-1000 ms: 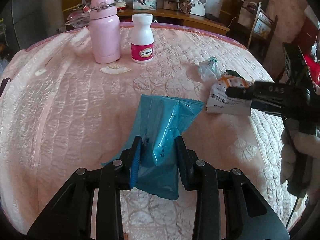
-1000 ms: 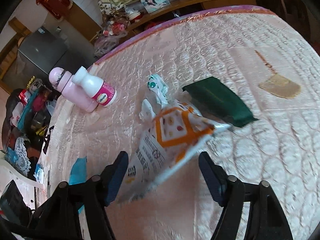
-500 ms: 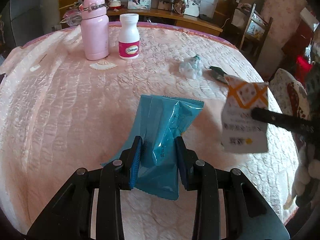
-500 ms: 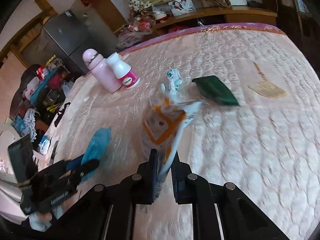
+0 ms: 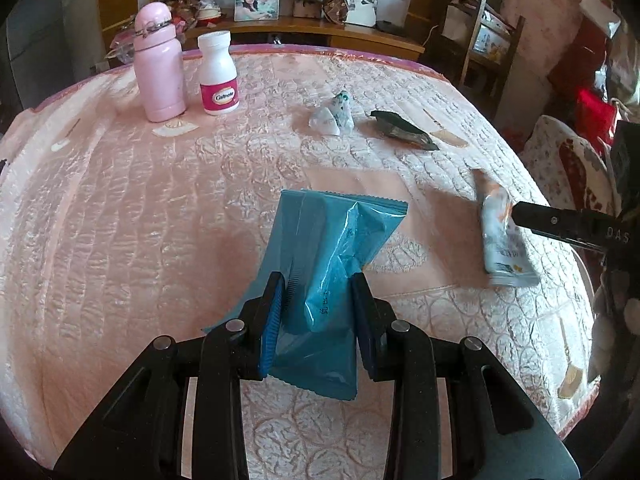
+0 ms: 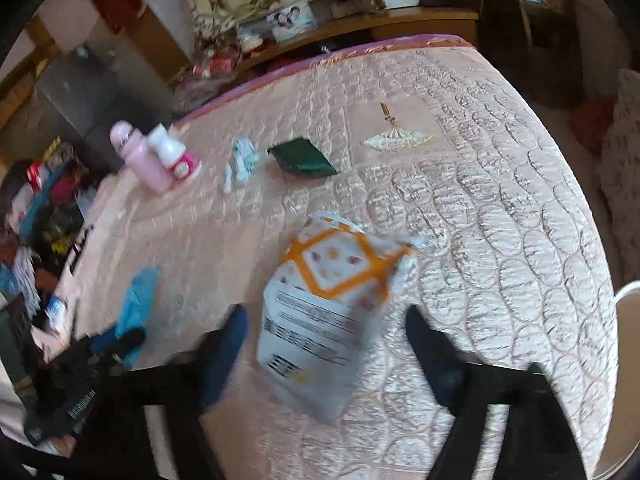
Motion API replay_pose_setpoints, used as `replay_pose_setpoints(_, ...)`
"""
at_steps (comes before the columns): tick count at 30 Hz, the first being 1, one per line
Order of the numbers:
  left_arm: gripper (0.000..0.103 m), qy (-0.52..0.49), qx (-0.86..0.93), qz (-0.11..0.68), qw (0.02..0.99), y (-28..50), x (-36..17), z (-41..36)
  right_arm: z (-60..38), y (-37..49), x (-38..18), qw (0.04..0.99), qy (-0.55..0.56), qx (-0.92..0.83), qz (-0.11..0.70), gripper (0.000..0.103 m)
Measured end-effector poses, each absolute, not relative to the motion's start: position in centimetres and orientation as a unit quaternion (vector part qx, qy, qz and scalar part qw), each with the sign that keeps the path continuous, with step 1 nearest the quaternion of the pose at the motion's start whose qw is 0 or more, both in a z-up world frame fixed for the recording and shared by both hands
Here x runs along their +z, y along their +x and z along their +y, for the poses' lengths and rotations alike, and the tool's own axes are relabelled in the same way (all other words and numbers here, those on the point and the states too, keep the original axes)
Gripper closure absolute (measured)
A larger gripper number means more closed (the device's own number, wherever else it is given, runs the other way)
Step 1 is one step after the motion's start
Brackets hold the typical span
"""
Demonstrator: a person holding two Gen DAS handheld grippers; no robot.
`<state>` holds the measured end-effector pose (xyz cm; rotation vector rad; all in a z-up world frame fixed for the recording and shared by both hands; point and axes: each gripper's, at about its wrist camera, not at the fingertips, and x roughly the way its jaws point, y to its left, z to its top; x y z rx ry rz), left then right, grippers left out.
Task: Collect trash
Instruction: 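Grasp the blue wet-wipe pack with the left gripper while the right gripper grasps the orange-patterned snack bag, then carry the wipe pack and snack bag over the white bucket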
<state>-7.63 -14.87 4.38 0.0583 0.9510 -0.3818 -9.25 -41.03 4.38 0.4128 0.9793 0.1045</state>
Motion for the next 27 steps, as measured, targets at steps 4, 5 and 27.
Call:
replay_pose_setpoints(4,0.07,0.028,-0.167,0.46,0.872,-7.0,3.6,-15.3,-39.7,-8.1,3.9,0.858,0.176,0.032,0.48,0.02)
replay_pose_setpoints(5,0.069,0.026,-0.166,0.461,0.871,-6.8,3.4,-15.4,-39.3,-7.6,3.5,0.859,0.165,0.024,0.485,0.02)
replay_pose_setpoints(27,0.068,0.034,-0.177,0.461,0.869,-6.9,2.8,-17.6,-40.2,-9.7,1.9,0.876,0.115,0.002,0.468,0.041)
